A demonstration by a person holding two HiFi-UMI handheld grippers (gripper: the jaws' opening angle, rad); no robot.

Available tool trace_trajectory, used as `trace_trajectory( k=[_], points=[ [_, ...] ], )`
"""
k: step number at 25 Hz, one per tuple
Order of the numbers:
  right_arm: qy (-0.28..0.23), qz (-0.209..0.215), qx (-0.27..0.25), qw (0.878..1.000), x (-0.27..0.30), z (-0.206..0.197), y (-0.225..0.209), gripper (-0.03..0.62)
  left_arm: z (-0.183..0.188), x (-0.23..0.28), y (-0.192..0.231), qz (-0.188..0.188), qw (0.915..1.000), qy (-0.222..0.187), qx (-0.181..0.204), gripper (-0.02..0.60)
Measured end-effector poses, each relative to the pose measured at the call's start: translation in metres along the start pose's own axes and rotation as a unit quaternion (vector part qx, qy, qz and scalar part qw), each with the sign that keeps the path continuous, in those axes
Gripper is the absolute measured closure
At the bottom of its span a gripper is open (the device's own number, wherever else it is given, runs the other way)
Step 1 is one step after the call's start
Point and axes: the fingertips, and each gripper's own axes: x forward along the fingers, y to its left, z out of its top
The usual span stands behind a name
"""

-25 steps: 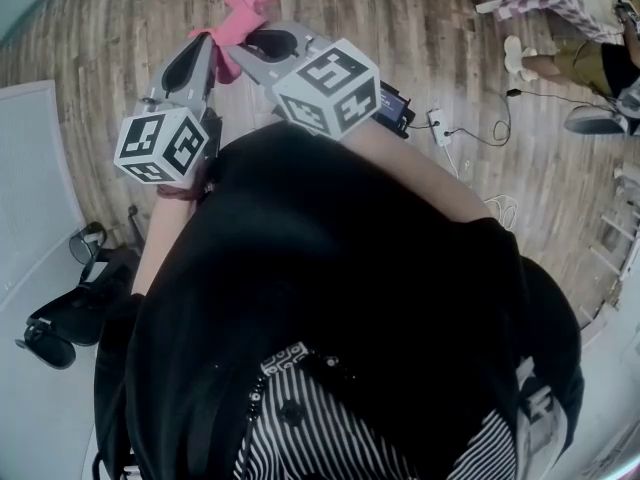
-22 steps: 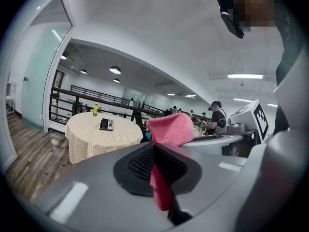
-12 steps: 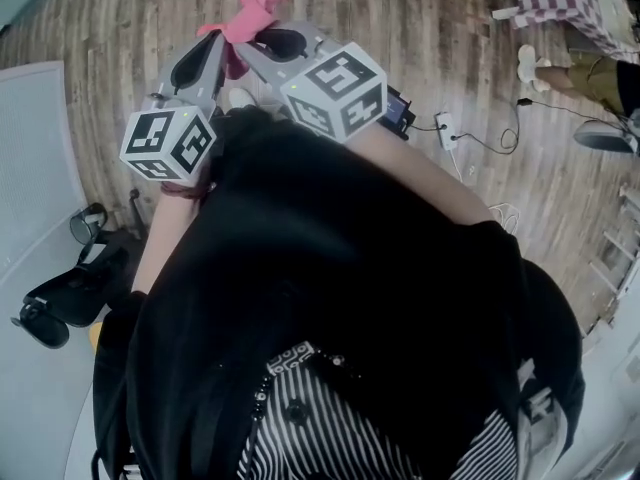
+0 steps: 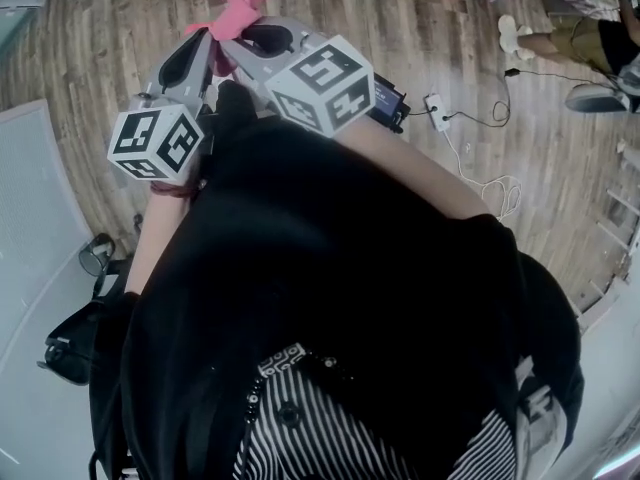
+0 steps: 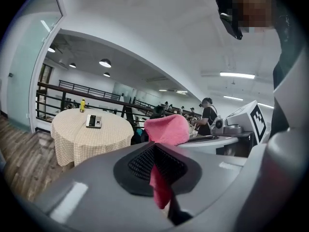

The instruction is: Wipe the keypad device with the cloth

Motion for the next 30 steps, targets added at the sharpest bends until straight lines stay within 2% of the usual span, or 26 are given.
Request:
trace_trajectory(
  k=[7,12,18,30],
  points=[
    [-0.004,-0.057,0.019,0.998,0.015,0.011,-0.038,0.545,0.008,0.042,0.014,-0.059,0.998,0.021,0.008,0.578],
    [-0.002,-0.085,0.023,0.996,0.05,0.021,-0.061,0.545,0.017,0.069,0.049,-0.081,0.9963,0.028,0.008,0.578],
    [-0.005,-0.1,0.036,0.994,0.115,0.042,-0.075,0.545,0.038,0.085,0.114,-0.096,0.995,0.027,0.006,0.578],
    [0.008,-0.107,0.003,0.994,0.274,0.098,-0.068,0.545,0.093,0.085,0.276,-0.102,0.9948,0.001,-0.004,0.578]
  ],
)
